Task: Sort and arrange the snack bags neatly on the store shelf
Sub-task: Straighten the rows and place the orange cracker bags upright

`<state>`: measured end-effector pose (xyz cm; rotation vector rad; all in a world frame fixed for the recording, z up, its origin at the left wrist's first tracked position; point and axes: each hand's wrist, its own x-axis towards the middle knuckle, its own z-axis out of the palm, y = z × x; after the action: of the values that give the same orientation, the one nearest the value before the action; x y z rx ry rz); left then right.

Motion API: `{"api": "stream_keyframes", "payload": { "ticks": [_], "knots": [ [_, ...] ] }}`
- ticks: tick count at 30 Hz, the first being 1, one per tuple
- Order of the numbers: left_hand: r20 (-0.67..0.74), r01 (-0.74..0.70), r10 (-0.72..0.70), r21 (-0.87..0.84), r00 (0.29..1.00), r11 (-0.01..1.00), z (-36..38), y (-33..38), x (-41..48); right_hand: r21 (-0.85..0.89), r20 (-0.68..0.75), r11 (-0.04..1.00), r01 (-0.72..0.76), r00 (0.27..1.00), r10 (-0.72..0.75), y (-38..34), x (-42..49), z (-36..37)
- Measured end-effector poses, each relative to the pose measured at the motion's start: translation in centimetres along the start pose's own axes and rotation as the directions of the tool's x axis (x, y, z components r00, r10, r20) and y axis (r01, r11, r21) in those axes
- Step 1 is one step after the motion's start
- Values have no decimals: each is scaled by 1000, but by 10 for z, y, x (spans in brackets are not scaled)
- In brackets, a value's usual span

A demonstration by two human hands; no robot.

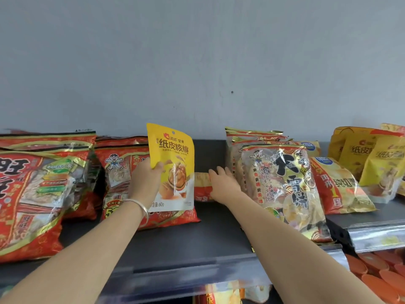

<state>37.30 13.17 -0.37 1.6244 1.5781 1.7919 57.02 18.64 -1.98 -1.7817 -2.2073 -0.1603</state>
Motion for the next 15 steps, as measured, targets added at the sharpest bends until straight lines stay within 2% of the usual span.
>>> {"api": "stream_keyframes", "payload": {
  "ticks": [4, 8, 13, 15],
  "knots": [
    [-71, 15, -18, -34, 997, 999, -2, -1, -13, -187, 57, 978, 94, 995, -85, -1, 17, 8],
    [-89, 30, -30, 1, 996, 1000, 5, -8, -20, -265, 105, 952, 152, 986, -128, -6, 29, 21],
    [-149, 20, -12, 56, 989, 998, 16, -9, -27, -212, -51, 963, 164, 983, -178, -7, 37, 34],
    [-176, 8, -7, 9, 984, 1000, 15, -9, -28, -170, -92, 974, 148, 982, -165, -5, 39, 31]
  ]
}}
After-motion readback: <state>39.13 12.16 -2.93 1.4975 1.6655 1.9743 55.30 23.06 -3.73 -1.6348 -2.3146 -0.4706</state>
